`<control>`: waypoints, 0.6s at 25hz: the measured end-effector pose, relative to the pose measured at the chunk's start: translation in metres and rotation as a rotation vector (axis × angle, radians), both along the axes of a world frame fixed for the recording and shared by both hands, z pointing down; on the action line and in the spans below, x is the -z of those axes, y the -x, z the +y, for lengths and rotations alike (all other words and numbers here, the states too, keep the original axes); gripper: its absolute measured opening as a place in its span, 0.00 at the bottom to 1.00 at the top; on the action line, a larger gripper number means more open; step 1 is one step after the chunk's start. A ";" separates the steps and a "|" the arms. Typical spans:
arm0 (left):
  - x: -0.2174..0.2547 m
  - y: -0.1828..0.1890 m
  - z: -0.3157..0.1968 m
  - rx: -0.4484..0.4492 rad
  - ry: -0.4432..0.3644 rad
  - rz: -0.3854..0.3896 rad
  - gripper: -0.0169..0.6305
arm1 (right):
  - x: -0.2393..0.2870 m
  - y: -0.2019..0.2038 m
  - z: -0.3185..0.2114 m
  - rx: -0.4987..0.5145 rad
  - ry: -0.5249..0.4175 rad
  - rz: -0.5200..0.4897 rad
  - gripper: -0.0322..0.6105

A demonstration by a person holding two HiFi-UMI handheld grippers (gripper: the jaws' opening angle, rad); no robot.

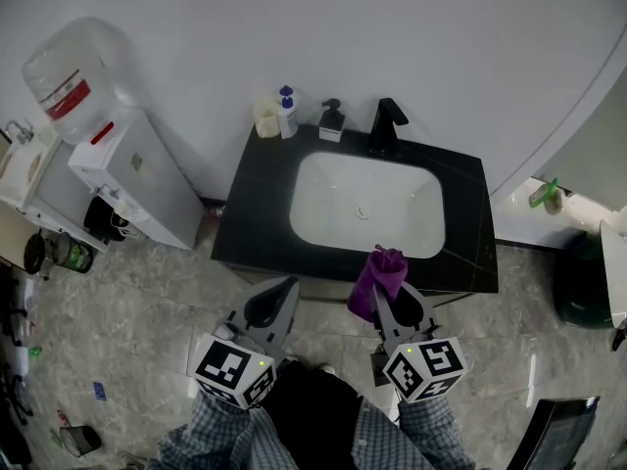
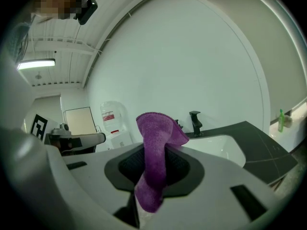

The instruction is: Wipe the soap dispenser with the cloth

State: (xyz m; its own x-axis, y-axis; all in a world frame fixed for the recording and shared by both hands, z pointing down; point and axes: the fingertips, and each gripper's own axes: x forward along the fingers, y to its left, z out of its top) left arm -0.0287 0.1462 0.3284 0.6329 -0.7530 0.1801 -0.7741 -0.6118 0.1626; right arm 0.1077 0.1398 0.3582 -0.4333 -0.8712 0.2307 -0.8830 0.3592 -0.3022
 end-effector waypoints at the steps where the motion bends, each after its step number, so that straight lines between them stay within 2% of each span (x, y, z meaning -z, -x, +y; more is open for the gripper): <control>1: 0.001 0.001 -0.001 -0.007 -0.002 -0.003 0.04 | 0.002 0.003 0.000 0.000 -0.006 0.002 0.19; 6: 0.009 0.007 -0.009 -0.042 -0.013 -0.010 0.04 | 0.012 0.016 -0.009 -0.009 -0.038 0.015 0.19; 15: 0.007 0.017 -0.015 -0.069 -0.005 0.000 0.04 | 0.010 0.019 -0.014 -0.059 -0.025 0.008 0.19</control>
State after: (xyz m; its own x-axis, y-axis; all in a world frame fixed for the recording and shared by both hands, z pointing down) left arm -0.0457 0.1317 0.3212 0.6833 -0.7085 0.1765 -0.7301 -0.6644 0.1595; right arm 0.0885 0.1258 0.3482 -0.3791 -0.9009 0.2115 -0.9053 0.3137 -0.2865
